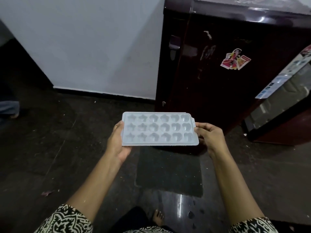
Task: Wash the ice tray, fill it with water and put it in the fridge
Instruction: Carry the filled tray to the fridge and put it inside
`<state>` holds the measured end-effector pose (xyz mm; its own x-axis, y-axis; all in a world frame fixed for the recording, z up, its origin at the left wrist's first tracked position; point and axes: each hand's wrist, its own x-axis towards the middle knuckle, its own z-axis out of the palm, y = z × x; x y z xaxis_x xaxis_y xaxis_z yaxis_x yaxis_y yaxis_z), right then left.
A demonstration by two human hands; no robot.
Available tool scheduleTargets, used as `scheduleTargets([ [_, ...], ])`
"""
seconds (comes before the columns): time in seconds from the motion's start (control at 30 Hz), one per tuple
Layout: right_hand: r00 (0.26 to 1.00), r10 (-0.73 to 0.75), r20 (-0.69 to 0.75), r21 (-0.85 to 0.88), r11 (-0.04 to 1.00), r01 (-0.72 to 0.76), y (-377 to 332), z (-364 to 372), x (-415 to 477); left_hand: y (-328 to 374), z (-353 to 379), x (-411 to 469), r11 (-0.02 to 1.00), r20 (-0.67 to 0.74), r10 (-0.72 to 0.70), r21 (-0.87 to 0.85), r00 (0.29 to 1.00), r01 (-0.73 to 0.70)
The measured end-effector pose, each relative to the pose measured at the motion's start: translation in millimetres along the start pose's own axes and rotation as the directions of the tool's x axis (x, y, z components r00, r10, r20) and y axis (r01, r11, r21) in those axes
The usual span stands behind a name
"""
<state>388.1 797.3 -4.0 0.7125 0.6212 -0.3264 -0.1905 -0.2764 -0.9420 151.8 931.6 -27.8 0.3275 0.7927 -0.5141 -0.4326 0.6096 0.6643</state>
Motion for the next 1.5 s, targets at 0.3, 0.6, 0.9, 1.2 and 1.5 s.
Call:
scheduleTargets([
  [0.3,0.999,0.009,0.051,-0.040,0.999,-0.007,-18,45,28,36,-10,24,0.999,-0.020,0.020,-0.046,1.000,-0.021],
  [0.6,0.998,0.047,0.035,-0.173,0.984,-0.040,-35,95,49,78,-22,57,0.998,-0.012,0.051,-0.033,0.999,-0.051],
  [0.9,0.907,-0.391,-0.157,-0.268,0.901,0.342,-105,148,101,102,-32,84,0.999,-0.002,0.038,0.011,0.999,-0.038],
  [1.2,0.905,-0.352,-0.241,-0.266,0.920,0.287,-122,174,134,121,-38,95,0.999,0.000,0.048,-0.010,0.999,-0.048],
  [1.5,0.859,-0.403,-0.317,-0.340,0.893,0.294,-120,177,137,133,-50,101,0.999,-0.011,0.054,-0.003,0.999,-0.054],
])
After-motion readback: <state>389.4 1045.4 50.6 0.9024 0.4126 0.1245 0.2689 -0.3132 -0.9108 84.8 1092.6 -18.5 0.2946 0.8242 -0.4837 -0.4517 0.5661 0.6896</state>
